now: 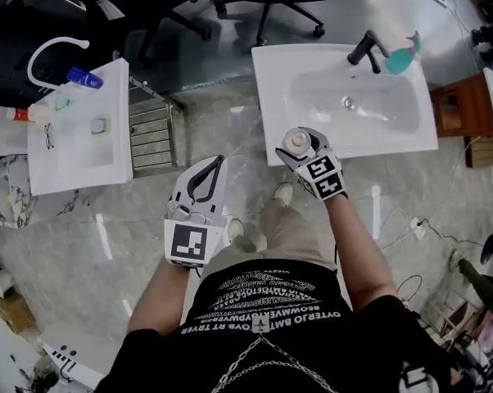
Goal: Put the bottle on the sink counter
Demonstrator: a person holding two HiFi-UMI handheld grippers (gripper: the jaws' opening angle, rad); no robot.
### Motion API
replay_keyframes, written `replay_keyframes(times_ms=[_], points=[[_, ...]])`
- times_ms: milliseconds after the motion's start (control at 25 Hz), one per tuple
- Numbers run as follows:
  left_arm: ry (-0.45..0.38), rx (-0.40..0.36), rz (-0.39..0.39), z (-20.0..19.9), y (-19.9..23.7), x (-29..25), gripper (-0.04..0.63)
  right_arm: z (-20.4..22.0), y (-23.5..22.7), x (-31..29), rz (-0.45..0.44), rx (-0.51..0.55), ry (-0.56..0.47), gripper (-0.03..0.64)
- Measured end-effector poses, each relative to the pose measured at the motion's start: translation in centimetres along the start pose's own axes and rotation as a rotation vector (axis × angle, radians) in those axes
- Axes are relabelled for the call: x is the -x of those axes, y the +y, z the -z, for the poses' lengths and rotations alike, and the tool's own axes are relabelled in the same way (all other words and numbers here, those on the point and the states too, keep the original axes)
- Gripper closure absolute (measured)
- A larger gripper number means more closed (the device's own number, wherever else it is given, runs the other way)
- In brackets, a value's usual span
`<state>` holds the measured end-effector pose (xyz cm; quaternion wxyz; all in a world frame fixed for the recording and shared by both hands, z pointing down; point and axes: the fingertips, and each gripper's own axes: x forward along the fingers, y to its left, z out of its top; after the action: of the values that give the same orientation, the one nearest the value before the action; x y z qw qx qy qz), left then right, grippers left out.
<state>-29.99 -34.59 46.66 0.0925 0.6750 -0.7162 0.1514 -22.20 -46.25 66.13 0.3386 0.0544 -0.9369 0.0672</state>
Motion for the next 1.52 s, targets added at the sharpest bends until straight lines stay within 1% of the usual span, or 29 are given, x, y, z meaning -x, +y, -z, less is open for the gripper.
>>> replay_keyframes(times_ms=[120, 200, 400, 560, 840, 1080, 1280, 1520], points=[[0.001, -0.003, 0.0, 0.3, 0.1, -0.3, 0.589, 1.6, -0.8, -1.8, 0.01, -0.007, 0.022, 0.285], [0.007, 0.008, -0.008, 0.8, 0.3, 0.0, 0.591, 2.6, -0.7, -2.8, 0.008, -0.011, 0.036, 0.285], [0.056, 0.035, -0.02, 2.9, 1.0, 0.3, 0.591, 4.4, -0.7, -4.6, 0.008, -0.009, 0.077, 0.285], [0.07, 0.044, -0.025, 3.5, 0.9, 0.6, 0.591, 5.5, -0.6, -5.2, 0.007, -0.014, 0.095, 0.285], [0.09, 0.041, -0.031, 3.8, 0.7, 1.2, 0.59, 5.5, -0.7, -5.7, 0.027, -0.012, 0.048, 0.285], [0.085, 0.035, -0.02, 3.2, 0.0, 1.8, 0.589, 5.9, -0.5, -5.7, 0.071, 0.03, 0.015, 0.283], [0.065, 0.014, -0.014, 2.3, -0.1, 2.2, 0.591, 5.8, -0.5, -5.2, 0.053, -0.016, -0.008, 0.266], [0.043, 0.007, -0.008, 1.4, -0.1, 3.4, 0.591, 5.5, -0.8, -1.8, 0.054, -0.056, -0.048, 0.253]])
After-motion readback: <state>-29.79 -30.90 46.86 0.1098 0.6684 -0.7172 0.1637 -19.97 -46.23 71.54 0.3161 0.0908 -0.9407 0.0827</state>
